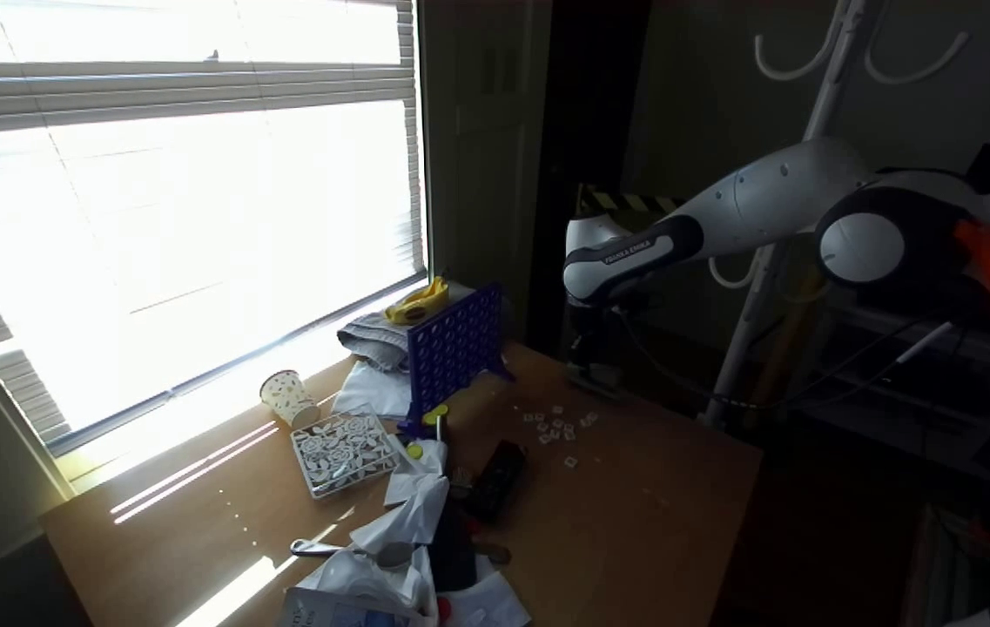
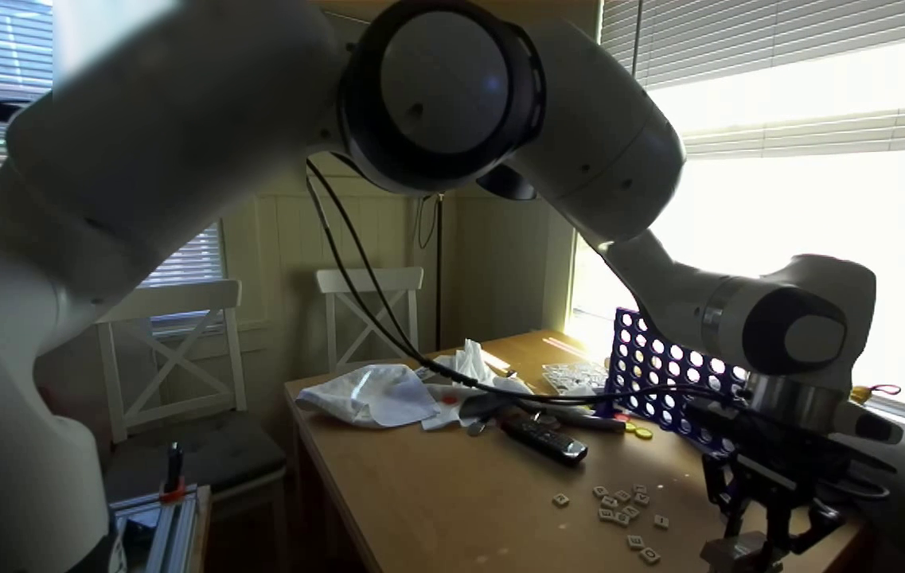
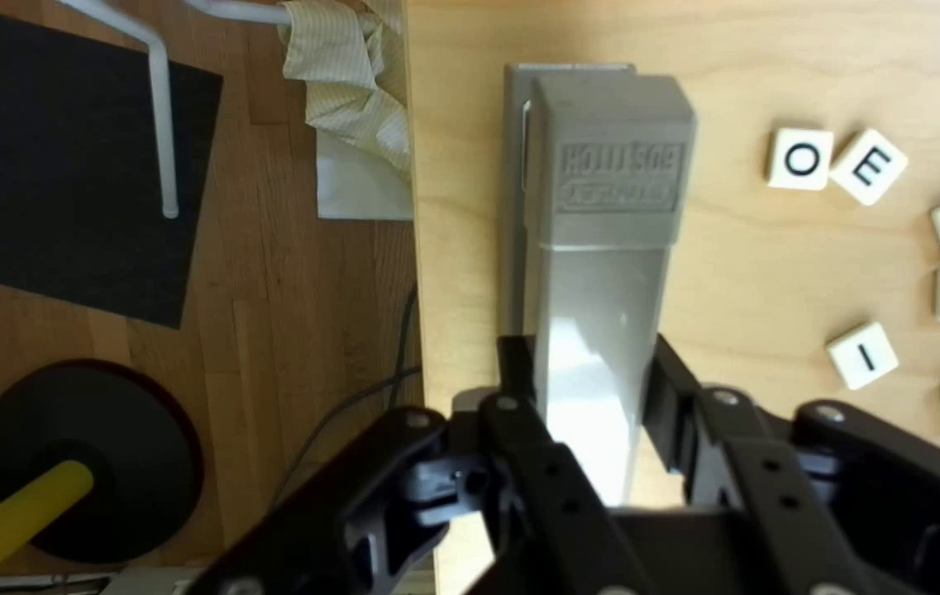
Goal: Move the stapler to the right edge of the table and move the spatula to the open space
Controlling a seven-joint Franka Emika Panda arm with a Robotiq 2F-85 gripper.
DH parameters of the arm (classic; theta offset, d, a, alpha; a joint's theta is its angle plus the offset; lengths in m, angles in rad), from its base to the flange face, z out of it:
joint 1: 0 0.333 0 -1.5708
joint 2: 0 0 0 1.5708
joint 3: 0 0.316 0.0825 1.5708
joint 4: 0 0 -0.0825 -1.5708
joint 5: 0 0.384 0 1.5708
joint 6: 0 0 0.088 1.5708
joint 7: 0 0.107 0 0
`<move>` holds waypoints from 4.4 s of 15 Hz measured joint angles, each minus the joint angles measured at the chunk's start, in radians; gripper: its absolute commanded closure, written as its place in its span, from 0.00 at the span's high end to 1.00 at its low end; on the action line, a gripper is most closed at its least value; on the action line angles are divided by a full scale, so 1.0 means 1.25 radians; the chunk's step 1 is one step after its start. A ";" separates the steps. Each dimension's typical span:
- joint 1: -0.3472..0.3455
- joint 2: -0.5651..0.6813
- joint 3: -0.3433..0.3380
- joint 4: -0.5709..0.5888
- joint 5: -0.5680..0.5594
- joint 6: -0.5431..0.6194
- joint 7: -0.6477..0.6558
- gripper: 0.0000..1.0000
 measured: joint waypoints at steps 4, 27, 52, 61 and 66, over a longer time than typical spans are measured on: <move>-0.005 0.018 0.000 0.022 0.000 -0.013 -0.001 0.68; 0.188 -0.222 -0.040 -0.317 -0.248 0.184 0.029 1.00; 0.370 -0.149 0.040 -0.293 -0.425 0.427 -0.052 1.00; 0.380 -0.139 0.074 -0.295 -0.426 0.423 -0.129 1.00; 0.383 -0.135 0.102 -0.296 -0.427 0.409 -0.223 1.00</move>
